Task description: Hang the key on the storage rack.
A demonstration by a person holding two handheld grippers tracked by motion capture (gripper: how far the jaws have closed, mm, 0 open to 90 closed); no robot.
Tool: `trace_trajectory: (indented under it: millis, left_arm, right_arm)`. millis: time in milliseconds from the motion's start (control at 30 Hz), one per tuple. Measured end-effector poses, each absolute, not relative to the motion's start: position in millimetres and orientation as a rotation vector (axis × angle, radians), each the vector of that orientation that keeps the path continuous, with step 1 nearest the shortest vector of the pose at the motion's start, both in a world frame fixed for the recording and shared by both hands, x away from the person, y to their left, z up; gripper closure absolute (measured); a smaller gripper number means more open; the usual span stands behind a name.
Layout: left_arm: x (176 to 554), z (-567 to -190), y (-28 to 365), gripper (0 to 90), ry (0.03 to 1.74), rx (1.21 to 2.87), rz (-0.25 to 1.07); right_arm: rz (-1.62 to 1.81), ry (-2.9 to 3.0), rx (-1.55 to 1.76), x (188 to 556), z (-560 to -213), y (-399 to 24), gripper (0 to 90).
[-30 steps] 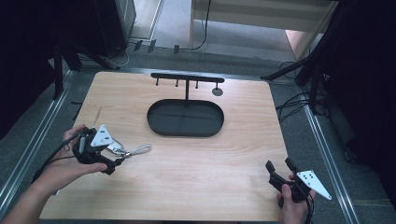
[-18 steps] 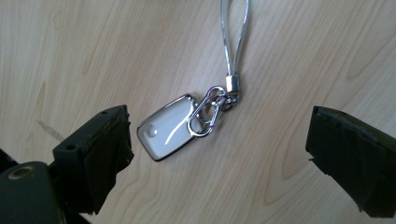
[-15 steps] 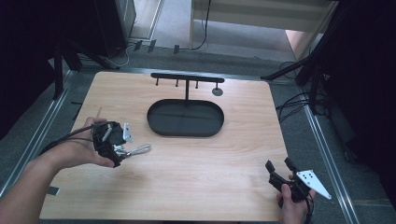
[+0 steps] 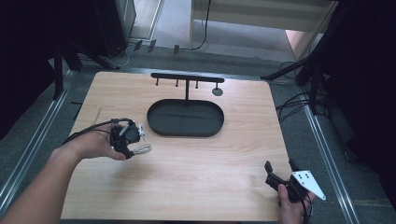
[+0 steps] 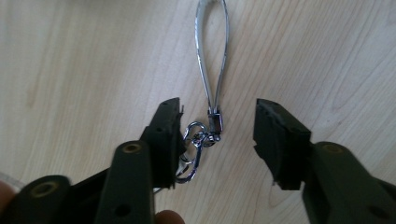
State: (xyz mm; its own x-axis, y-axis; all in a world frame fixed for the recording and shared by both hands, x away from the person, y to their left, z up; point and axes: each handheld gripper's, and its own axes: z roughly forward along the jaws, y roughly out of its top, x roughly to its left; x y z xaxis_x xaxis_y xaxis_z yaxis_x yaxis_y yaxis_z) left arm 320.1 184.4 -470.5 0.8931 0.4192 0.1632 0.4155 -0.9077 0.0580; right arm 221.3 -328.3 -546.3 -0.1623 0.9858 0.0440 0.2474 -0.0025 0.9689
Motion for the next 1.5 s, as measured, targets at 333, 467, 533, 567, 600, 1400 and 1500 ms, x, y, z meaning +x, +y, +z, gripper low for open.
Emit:
trace_trajectory:
  millis: [333, 467, 533, 567, 600, 1400, 1500]
  left_arm:
    - [327.7, -487.7, 175.0, 63.5, 0.689, 3.103, 0.244]
    - [328.0, -495.4, 172.9, 70.5, 0.686, 3.119, 0.245]
    - [329.0, -497.8, 171.7, 74.5, 0.688, 3.12, 0.25]
    - [329.4, -499.3, 171.2, 77.3, 0.701, 3.121, 0.252]
    - [329.7, -500.8, 170.8, 77.3, 0.703, 3.13, 0.258]
    - [335.9, -465.3, 177.9, 83.6, 0.748, 2.862, 0.279]
    - [334.5, -455.7, 178.7, 83.6, 0.722, 2.777, 0.287]
  right_arm:
    - [1.152, 1.447, 1.345, 216.7, -546.6, -320.5, 12.8]
    - [1.154, 1.451, 1.35, 217.1, -546.5, -321.1, 12.6]
    - [1.159, 1.45, 1.359, 217.2, -546.5, -321.3, 12.5]
    - [1.16, 1.445, 1.361, 217.5, -546.5, -321.9, 12.5]
    - [1.16, 1.445, 1.361, 217.5, -546.5, -321.9, 12.5]
    - [1.177, 1.443, 1.386, 218.2, -546.3, -324.3, 13.0]
    - [1.178, 1.443, 1.388, 218.3, -546.3, -324.5, 13.1]
